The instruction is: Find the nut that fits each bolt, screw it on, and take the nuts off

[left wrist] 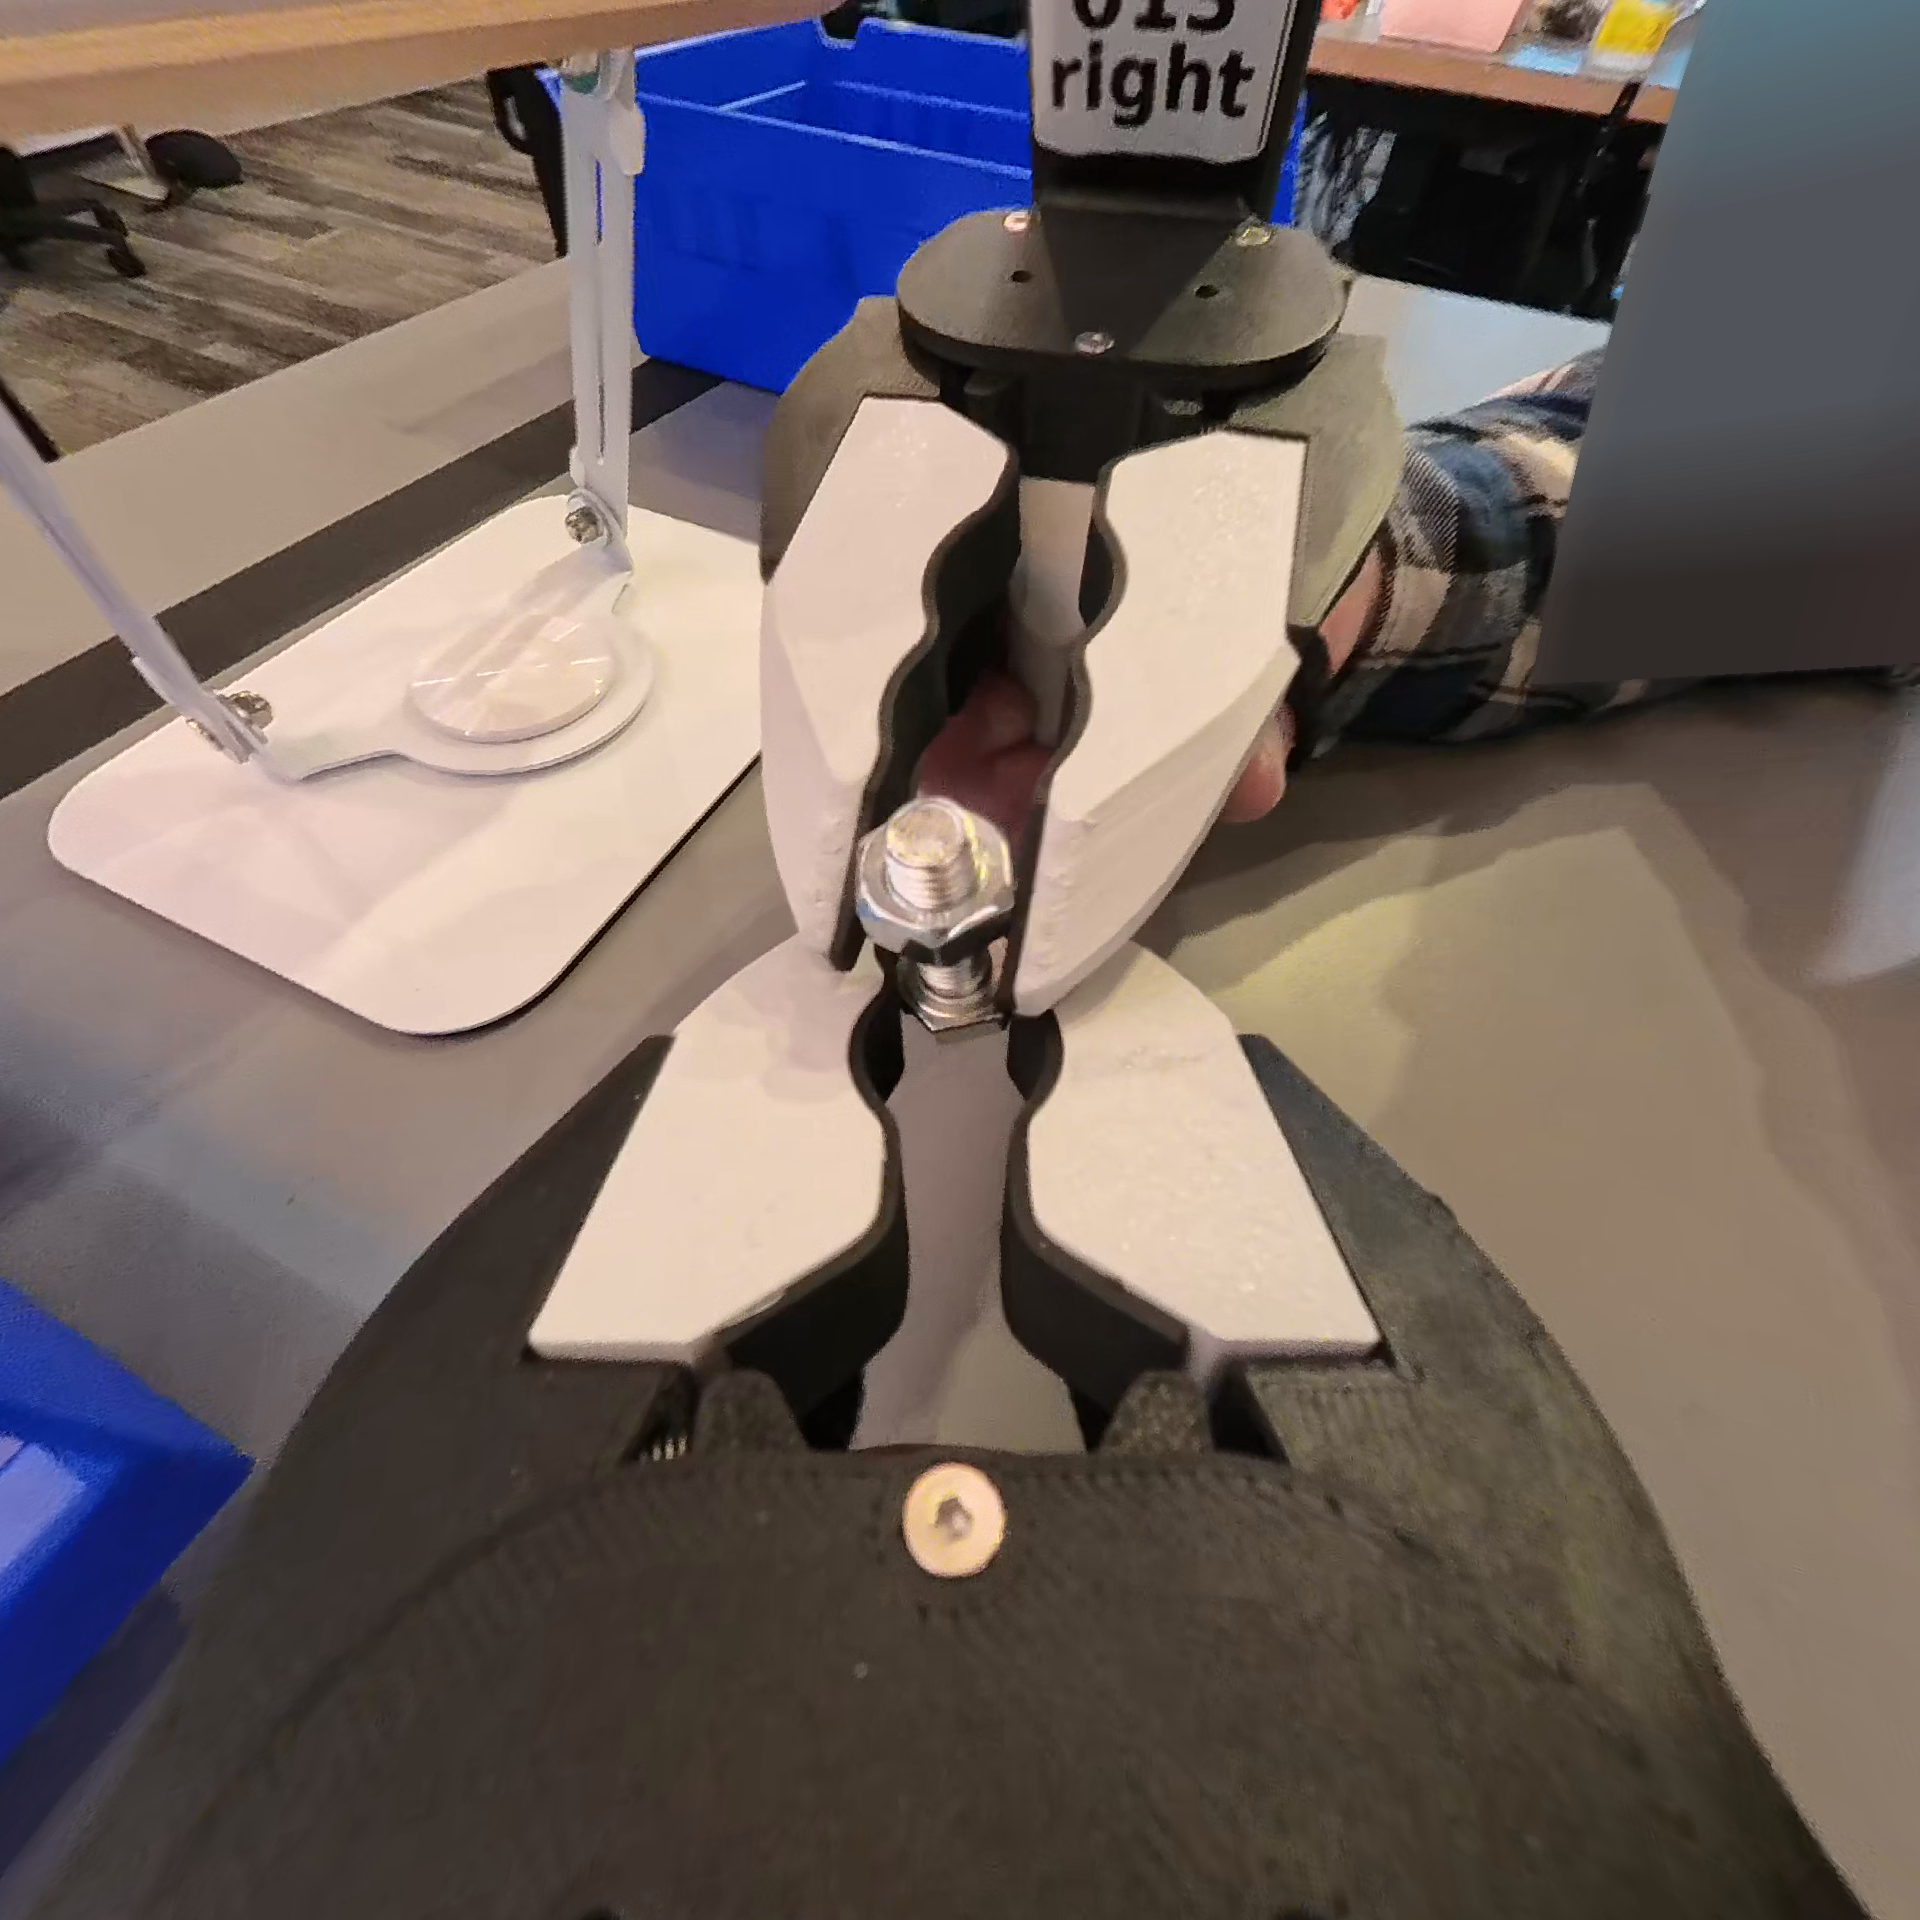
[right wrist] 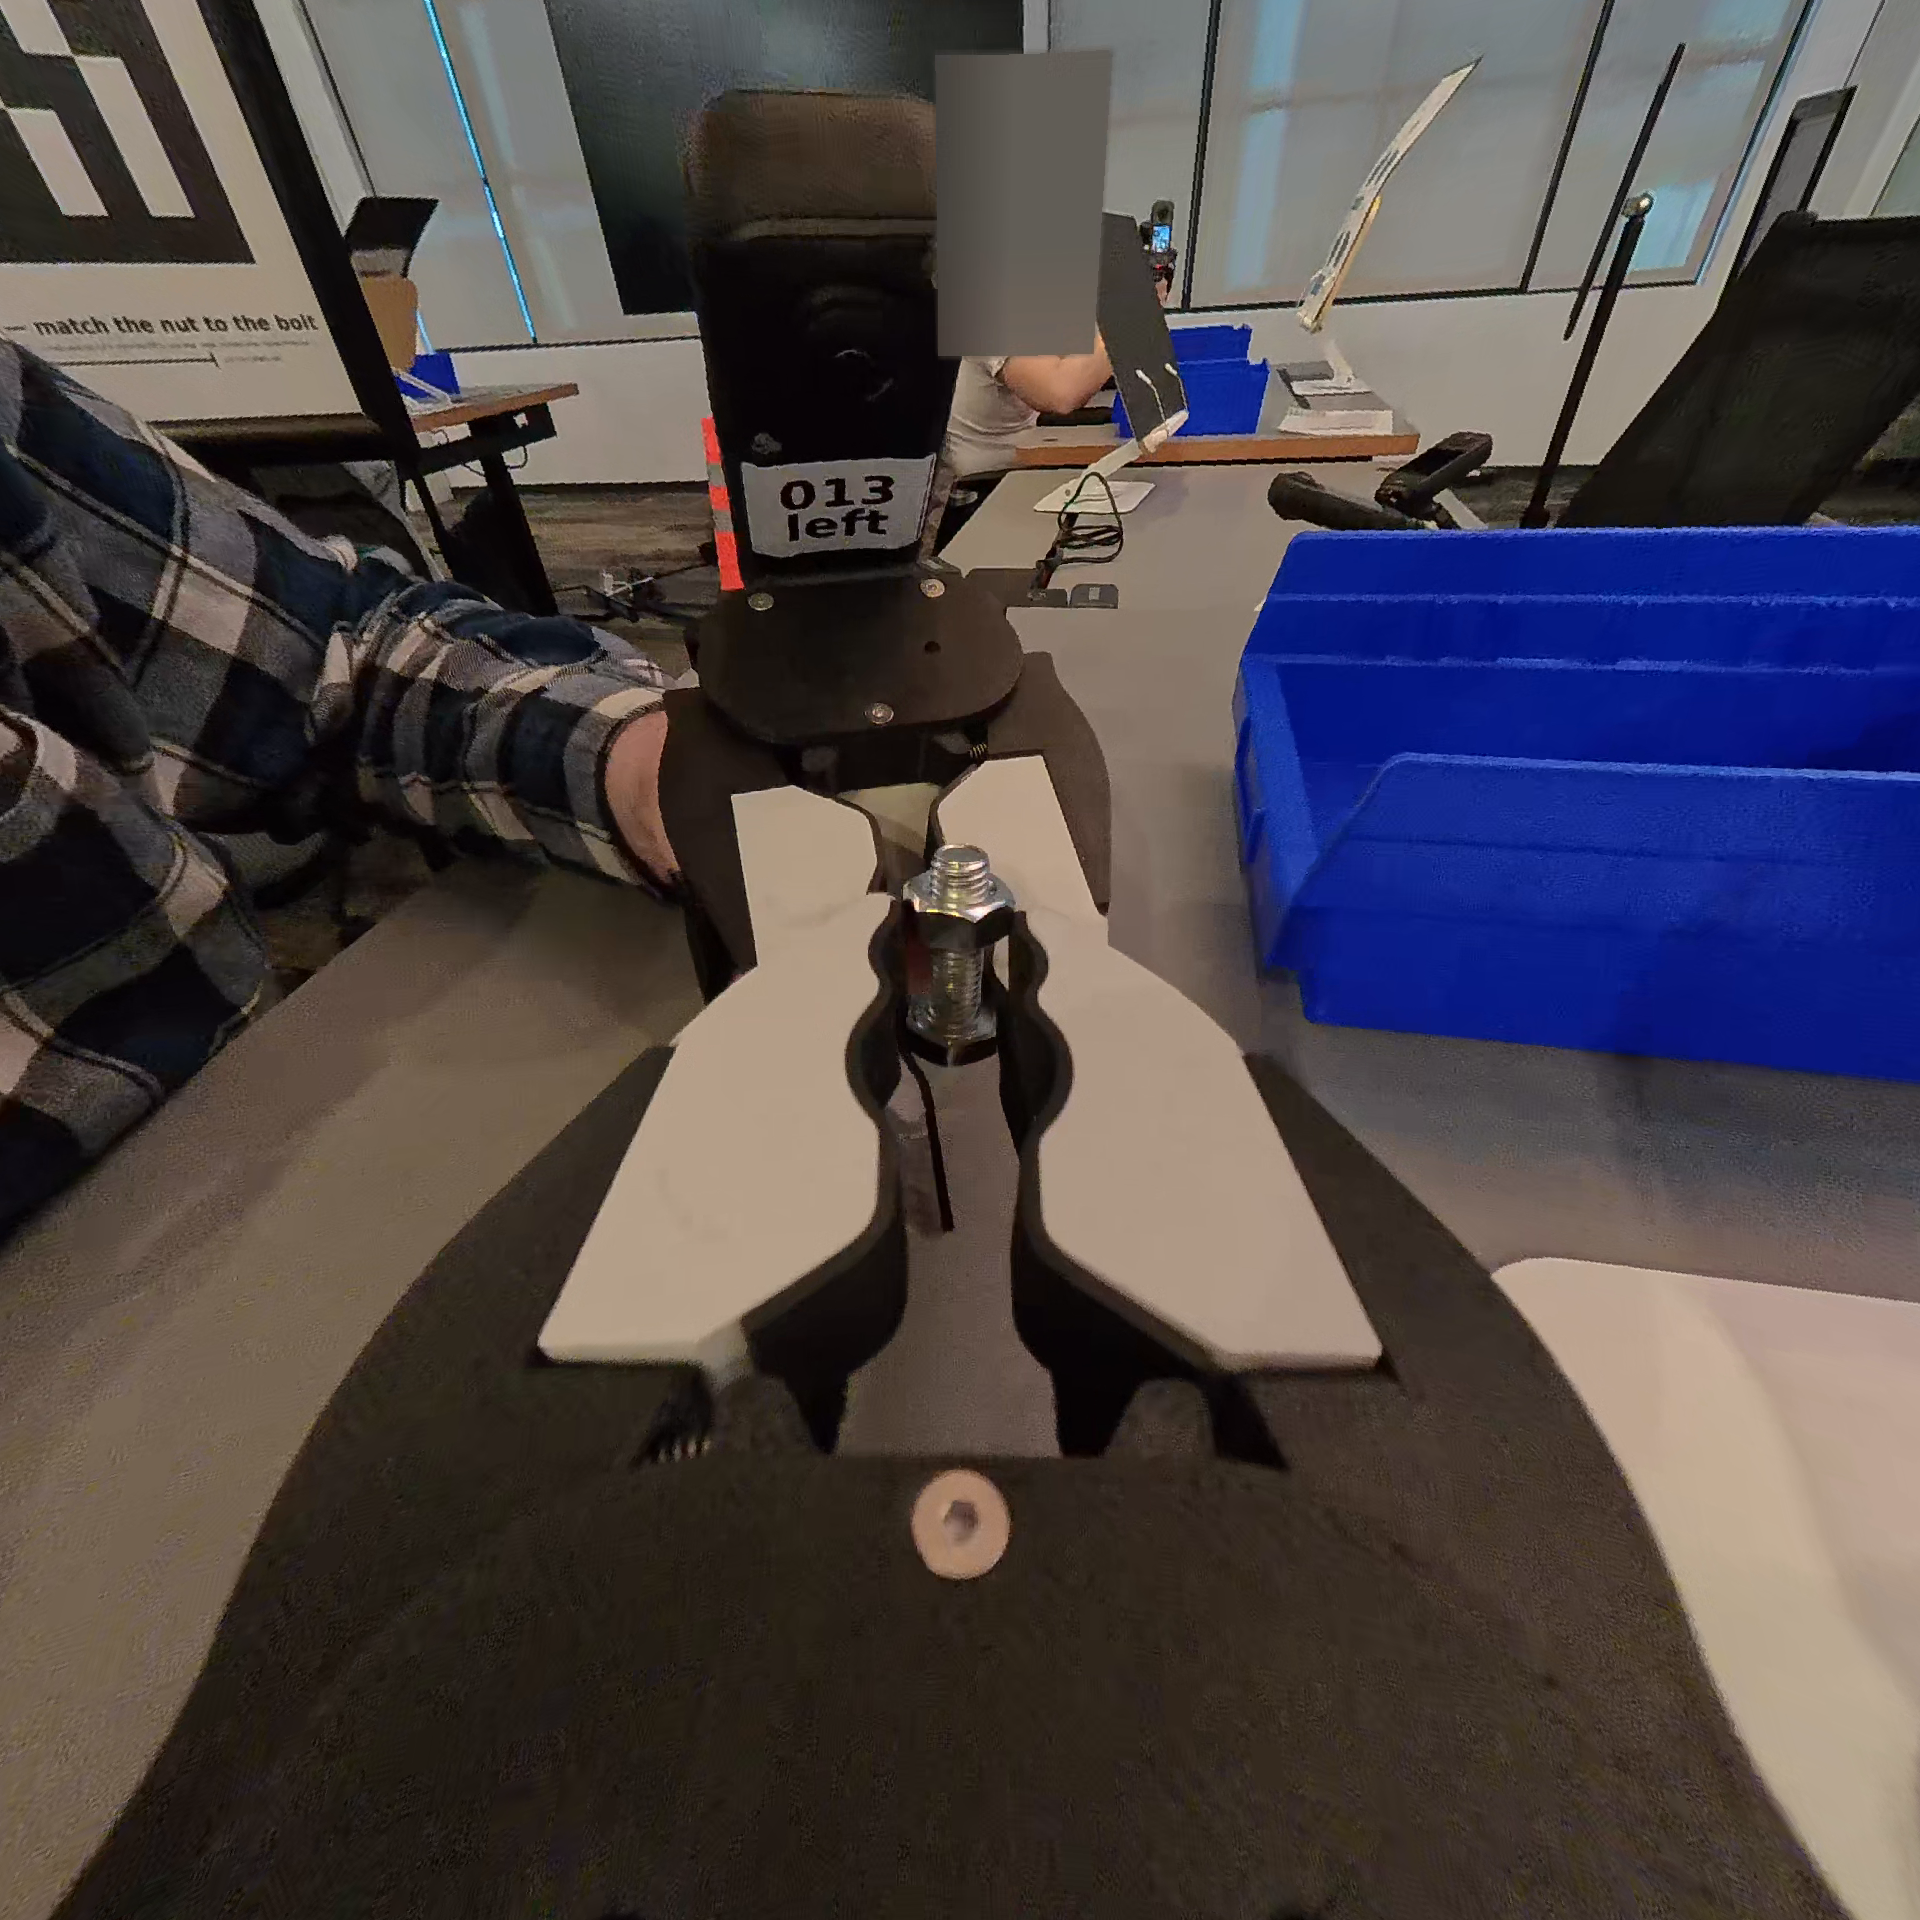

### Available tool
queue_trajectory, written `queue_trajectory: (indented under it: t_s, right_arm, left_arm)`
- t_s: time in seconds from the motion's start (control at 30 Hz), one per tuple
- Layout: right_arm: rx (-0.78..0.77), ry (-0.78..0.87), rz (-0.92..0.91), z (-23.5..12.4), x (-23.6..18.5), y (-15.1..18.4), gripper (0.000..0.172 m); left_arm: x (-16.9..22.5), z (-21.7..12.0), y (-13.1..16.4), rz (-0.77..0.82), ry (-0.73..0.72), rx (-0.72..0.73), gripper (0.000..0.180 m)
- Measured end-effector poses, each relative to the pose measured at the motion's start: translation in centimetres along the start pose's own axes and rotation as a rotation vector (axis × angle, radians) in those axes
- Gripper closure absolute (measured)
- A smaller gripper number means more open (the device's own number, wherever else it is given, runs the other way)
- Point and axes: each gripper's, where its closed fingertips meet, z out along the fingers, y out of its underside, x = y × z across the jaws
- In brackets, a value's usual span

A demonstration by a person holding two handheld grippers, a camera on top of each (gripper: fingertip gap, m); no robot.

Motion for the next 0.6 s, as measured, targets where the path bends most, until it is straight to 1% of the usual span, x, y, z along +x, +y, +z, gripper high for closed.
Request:
queue_trajectory:
  t_s: [0.07,0.13,0.27,0.3,0.33,0.37,0.4,0.43,0.5,0.6]
  right_arm:
    - [0.009,0.01,-0.002,-0.1,0.0,-0.2,0.154]
    - [0.018,0.028,-0.003,-0.4,0.3,-0.5,0.154]
    - [0.037,0.094,-0.012,-1.6,0.9,-1.7,0.154]
    - [0.047,0.106,-0.026,-2.0,0.8,-2.5,0.154]
    - [0.05,0.127,-0.043,-2.7,0.8,-3.3,0.153]
    - [0.044,0.151,-0.064,-3.4,0.7,-4.3,0.153]
    - [0.046,0.173,-0.091,-4.5,0.5,-5.5,0.153]
    - [0.057,0.201,-0.119,-5.8,0.3,-6.9,0.153]
    - [0.076,0.305,-0.157,-9.6,0.7,-9.9,0.153]
    - [0.106,0.503,-0.207,-17.2,1.7,-13.8,0.154]
  left_arm:
    - [-0.1,0.0,-0.2,0.008,-0.012,0.016,0.162]
    - [-0.2,0.2,0.1,0.023,-0.029,-0.002,0.146]
    - [-0.3,0.1,-0.1,0.005,-0.035,0.011,0.122]
    - [-0.2,0.0,-0.2,-0.001,-0.022,0.019,0.124]
    - [0.1,-0.2,-0.4,0.007,-0.001,0.028,0.143]
    - [0.4,-0.4,-0.5,0.031,0.017,0.035,0.174]
    - [0.3,-0.5,-0.5,0.046,0.006,0.029,0.18]
    - [0.0,-0.5,-0.4,0.051,-0.014,0.012,0.18]
    - [-0.5,-0.7,-0.4,0.055,-0.046,0.011,0.18]
    - [-0.6,-0.9,-0.4,0.055,-0.042,0.015,0.18]
